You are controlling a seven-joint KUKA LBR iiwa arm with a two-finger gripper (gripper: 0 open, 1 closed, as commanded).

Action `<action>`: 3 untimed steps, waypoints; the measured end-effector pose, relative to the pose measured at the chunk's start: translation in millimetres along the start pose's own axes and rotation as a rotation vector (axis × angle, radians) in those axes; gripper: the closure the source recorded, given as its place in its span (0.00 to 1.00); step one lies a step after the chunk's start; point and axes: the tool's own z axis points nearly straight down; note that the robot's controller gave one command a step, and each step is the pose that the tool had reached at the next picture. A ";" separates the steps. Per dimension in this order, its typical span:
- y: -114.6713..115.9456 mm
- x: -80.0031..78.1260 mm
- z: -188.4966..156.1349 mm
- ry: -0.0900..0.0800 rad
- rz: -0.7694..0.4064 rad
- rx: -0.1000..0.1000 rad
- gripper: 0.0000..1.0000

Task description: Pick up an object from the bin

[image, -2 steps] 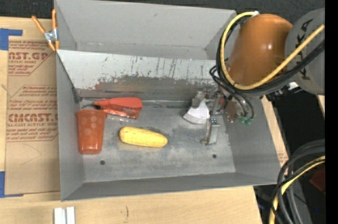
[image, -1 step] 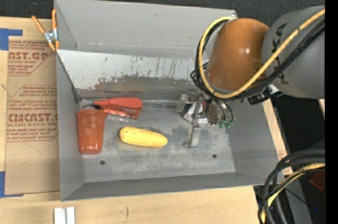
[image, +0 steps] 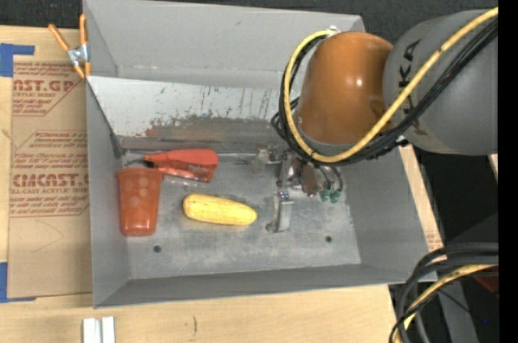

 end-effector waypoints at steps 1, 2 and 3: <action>17.7 -14.2 30.8 -0.015 -0.060 0.002 0.00; 31.3 -23.9 88.0 -0.005 -0.016 -0.001 0.00; 44.7 -18.5 108.3 -0.014 0.114 -0.001 1.00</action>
Offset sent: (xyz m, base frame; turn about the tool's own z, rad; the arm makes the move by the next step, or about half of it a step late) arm 0.0249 0.0363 -0.1033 0.0013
